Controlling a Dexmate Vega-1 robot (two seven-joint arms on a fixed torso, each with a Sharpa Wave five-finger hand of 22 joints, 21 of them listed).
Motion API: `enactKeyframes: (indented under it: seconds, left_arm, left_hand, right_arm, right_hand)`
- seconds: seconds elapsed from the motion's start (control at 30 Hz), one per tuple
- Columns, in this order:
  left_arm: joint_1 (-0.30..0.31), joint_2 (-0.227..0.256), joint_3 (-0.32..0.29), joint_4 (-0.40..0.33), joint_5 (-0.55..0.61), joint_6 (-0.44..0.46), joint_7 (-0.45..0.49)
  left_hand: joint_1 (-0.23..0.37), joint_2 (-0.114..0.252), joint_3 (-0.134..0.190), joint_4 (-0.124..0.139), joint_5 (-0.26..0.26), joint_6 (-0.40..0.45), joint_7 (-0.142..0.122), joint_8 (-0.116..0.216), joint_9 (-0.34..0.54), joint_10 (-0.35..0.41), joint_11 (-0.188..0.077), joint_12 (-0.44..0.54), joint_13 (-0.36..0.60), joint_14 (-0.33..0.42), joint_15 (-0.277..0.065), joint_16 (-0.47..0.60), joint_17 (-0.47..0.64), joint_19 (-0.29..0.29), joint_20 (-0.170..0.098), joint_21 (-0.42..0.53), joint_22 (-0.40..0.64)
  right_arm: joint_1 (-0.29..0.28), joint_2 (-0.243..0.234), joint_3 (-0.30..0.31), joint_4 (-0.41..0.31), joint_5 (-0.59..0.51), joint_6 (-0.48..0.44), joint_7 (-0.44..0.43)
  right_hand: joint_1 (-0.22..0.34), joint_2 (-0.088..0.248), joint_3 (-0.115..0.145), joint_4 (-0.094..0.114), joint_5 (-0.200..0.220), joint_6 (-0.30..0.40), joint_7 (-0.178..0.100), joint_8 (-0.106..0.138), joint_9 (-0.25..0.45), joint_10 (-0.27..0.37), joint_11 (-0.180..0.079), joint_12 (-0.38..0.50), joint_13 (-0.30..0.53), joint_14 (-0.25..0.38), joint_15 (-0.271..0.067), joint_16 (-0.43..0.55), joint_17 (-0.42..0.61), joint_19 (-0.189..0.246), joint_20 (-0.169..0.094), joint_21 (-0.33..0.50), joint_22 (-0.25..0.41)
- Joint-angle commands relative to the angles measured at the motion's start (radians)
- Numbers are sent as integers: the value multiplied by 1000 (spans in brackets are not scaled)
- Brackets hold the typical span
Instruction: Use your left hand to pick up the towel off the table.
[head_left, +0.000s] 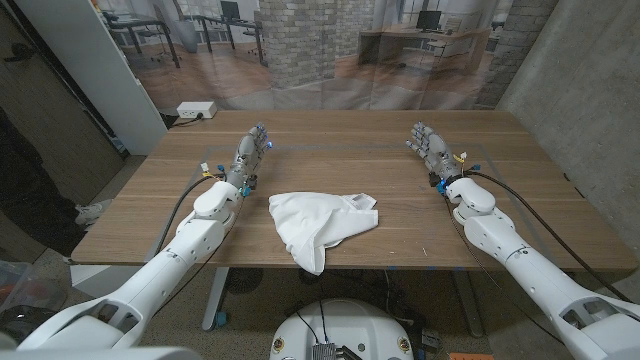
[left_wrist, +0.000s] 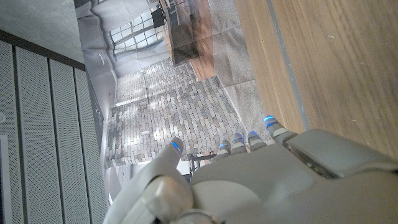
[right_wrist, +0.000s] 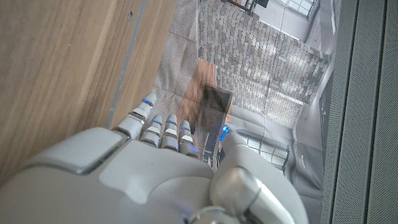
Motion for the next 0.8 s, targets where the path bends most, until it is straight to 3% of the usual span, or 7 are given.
enactKeyframes:
  seconds: [0.03, 0.43, 0.57, 0.63, 0.8]
  left_arm:
    - [12, -36, -52, 4, 38, 29, -28]
    - [9, -58, -84, -4, 76, 47, -44]
    - [11, -58, -89, -12, 90, 55, -44]
    - [11, -57, -91, -16, 96, 57, -44]
    - [9, -50, -92, -29, 124, 58, -45]
  left_hand:
    - [1, 44, 7, -1, 4, -7, 0, 5, 5, -11, 0, 7, 3, -18, 1, 6, 3, -6, 2, 6, 5]
    - [3, 44, 7, -2, 3, 2, -17, 9, 6, -11, 4, 7, 3, -14, 7, 7, 3, -1, 14, 6, 5]
    - [7, 39, 7, -7, 1, 10, -28, 11, 6, -13, 14, 7, 4, -4, 23, 10, 2, 9, 36, 9, 5]
    - [15, 33, 9, -17, -1, 13, -31, 11, 7, -13, 18, 7, 4, 5, 38, 12, 1, 17, 63, 11, 5]
    - [21, 30, 10, -24, -3, 20, -36, 13, 7, -13, 21, 7, 4, 18, 44, 15, 1, 19, 71, 10, 5]
  right_arm:
    - [-26, 139, 164, 0, -151, -69, 92]
    - [-42, 234, 276, -4, -252, -97, 158]
    - [-45, 254, 298, -4, -273, -102, 171]
    - [-45, 262, 307, -4, -280, -103, 178]
    - [-46, 279, 326, -4, -298, -107, 190]
  right_hand:
    - [10, 7, 7, 0, 7, 2, 4, 5, 4, 8, -2, 6, 5, 4, 6, 7, 1, 6, 0, 6, 4]
    - [12, 8, 7, -1, 6, 2, 5, 5, 4, 9, -1, 6, 5, 4, 7, 7, 1, 6, 0, 6, 4]
    - [12, 8, 7, -1, 6, 2, 5, 5, 4, 9, -1, 6, 5, 4, 7, 7, 1, 6, 0, 6, 4]
    - [12, 7, 7, -1, 6, 3, 5, 5, 4, 9, 0, 6, 5, 4, 6, 8, 1, 7, 1, 6, 4]
    - [12, 7, 7, -1, 6, 3, 5, 5, 4, 9, 0, 6, 6, 5, 6, 8, 1, 6, 1, 6, 4]
